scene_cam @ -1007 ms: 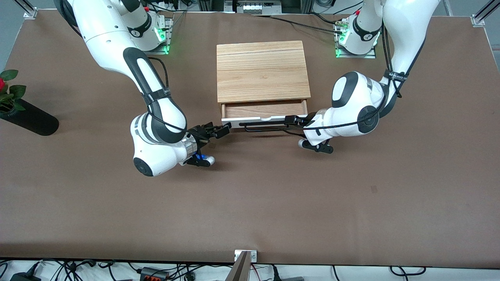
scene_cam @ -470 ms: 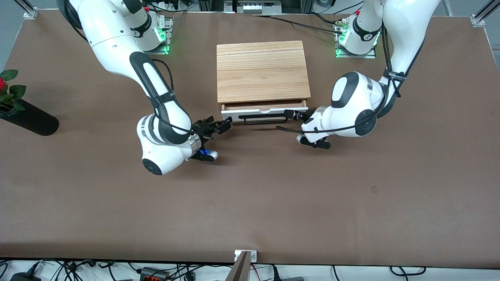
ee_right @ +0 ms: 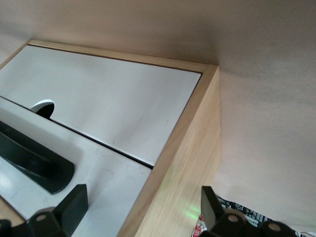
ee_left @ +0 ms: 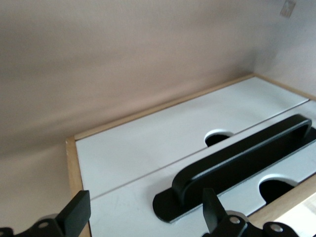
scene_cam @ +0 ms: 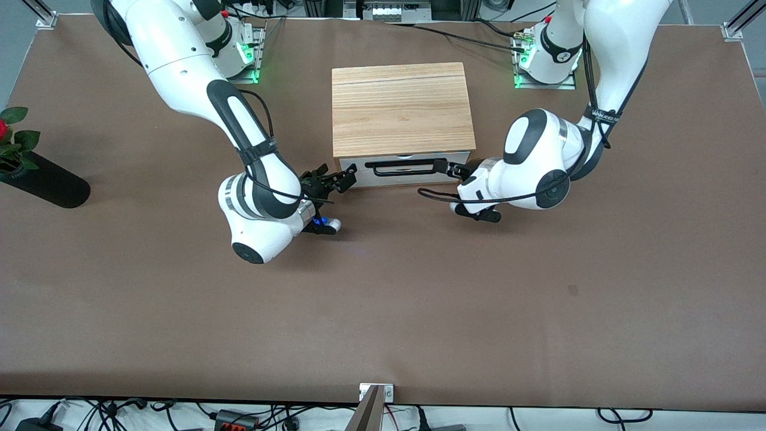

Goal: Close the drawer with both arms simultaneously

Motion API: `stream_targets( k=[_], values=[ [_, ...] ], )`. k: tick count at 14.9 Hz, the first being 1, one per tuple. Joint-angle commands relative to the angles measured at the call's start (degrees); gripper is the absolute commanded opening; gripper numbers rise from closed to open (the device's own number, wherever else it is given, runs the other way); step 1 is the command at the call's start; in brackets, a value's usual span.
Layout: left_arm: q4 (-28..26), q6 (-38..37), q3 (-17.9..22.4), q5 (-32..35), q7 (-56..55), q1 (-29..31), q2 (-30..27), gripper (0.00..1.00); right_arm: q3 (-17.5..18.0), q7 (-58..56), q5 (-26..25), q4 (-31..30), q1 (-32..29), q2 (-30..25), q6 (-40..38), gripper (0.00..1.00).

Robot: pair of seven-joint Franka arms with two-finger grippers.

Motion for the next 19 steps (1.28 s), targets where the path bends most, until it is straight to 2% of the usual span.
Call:
stream_targets(
  k=[1,5,9,13,15,19],
  values=[
    [-0.6,-2.0,-0.2,-1.3,-0.3,-0.2,0.1,1.00,0.2,0.1,0.3,-1.6,0.1,-0.1,-1.7,1.00],
    [-0.5,-2.6,-0.2,-1.3,-0.3,-0.5,0.8,1.00,-0.2,0.1,0.5,-0.6,-1.5,-0.2,-1.1,1.00],
    [0.8,-2.7,-0.2,-1.2,-0.3,0.2,0.7,1.00,-2.5,0.1,-1.0,5.8,-4.0,-0.5,-0.7,1.00],
    [10.0,-7.1,2.4,0.4,-0.3,1.4,0.7,1.00,-8.1,0.7,-1.2,13.7,-4.4,-1.3,-1.5,1.00],
    [15.3,-11.5,3.5,4.9,-0.1,3.0,0.8,1.00,-11.0,0.7,-1.2,14.9,-5.1,-2.5,-1.5,1.00],
    [24.6,-17.5,3.7,22.4,0.4,6.3,0.3,1.00,-16.6,0.4,-1.2,19.1,-9.6,-7.4,-4.8,1.00]
  ],
)
